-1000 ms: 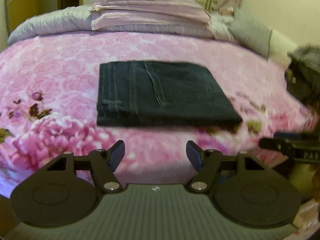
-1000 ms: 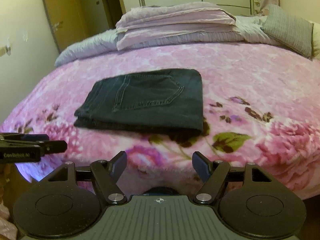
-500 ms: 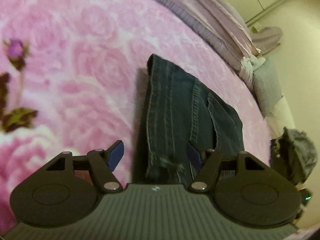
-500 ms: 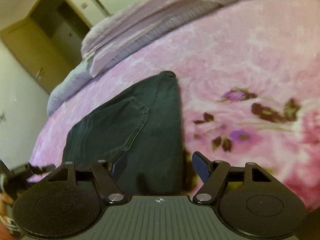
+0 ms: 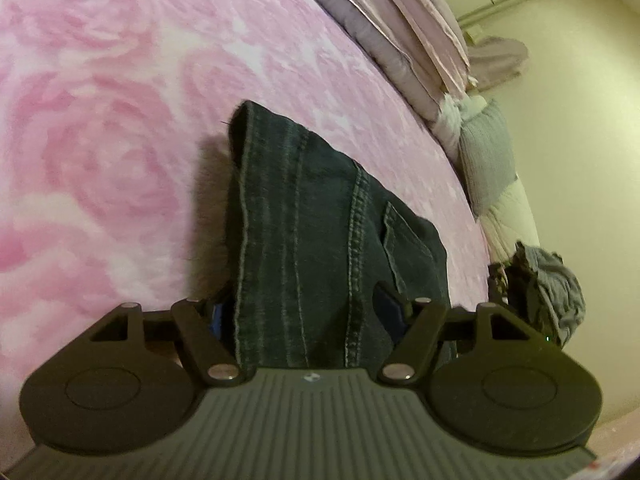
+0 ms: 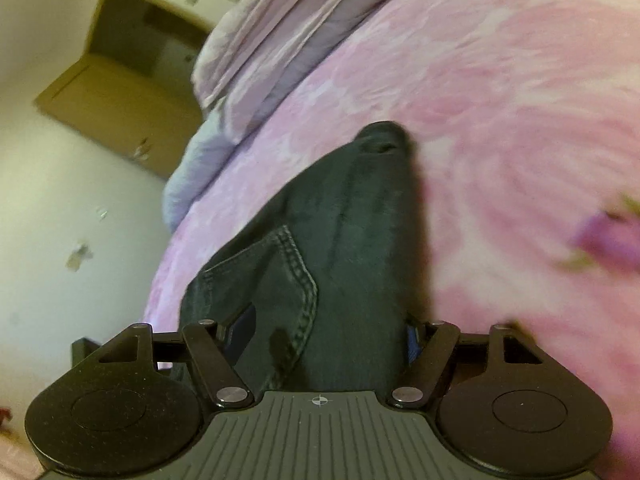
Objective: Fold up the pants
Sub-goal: 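Grasp the folded jeans with both grippers and lift them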
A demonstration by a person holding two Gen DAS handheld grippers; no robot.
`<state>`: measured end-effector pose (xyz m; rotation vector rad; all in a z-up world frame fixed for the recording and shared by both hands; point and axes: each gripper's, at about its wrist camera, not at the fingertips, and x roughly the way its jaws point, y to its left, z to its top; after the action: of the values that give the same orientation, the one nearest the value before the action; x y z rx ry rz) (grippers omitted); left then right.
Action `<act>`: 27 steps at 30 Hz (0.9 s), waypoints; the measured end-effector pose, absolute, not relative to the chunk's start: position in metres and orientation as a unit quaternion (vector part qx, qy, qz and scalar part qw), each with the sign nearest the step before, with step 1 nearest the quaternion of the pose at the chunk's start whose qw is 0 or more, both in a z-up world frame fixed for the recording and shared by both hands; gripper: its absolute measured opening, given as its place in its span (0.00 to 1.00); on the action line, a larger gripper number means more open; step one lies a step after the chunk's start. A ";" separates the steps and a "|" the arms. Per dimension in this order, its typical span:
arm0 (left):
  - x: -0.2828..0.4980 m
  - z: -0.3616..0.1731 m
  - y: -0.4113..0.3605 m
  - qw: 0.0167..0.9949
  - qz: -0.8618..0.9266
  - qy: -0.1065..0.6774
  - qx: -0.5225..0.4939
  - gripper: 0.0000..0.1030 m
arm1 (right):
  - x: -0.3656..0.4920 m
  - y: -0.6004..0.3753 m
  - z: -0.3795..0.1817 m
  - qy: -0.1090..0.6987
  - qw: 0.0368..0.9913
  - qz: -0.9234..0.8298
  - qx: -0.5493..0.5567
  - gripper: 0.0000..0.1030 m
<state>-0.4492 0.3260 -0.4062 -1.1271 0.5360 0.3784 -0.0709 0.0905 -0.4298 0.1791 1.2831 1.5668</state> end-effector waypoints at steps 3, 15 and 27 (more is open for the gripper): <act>-0.445 -0.408 0.321 0.802 0.173 0.257 -0.510 0.37 | -0.068 0.096 -0.436 0.532 0.520 0.666 0.062 0.35; -0.422 -0.326 0.302 0.781 0.244 0.304 -0.488 0.17 | -0.088 0.133 -0.349 0.571 0.556 0.600 -0.069 0.10; -0.537 -0.245 0.372 0.738 0.382 0.176 -0.528 0.17 | -0.191 0.315 -0.250 0.522 0.464 0.701 -0.145 0.10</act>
<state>-0.5372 0.3724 -0.2447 -1.1586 0.3858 0.8387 -0.1912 0.3149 -0.2497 -0.3568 1.2838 1.7214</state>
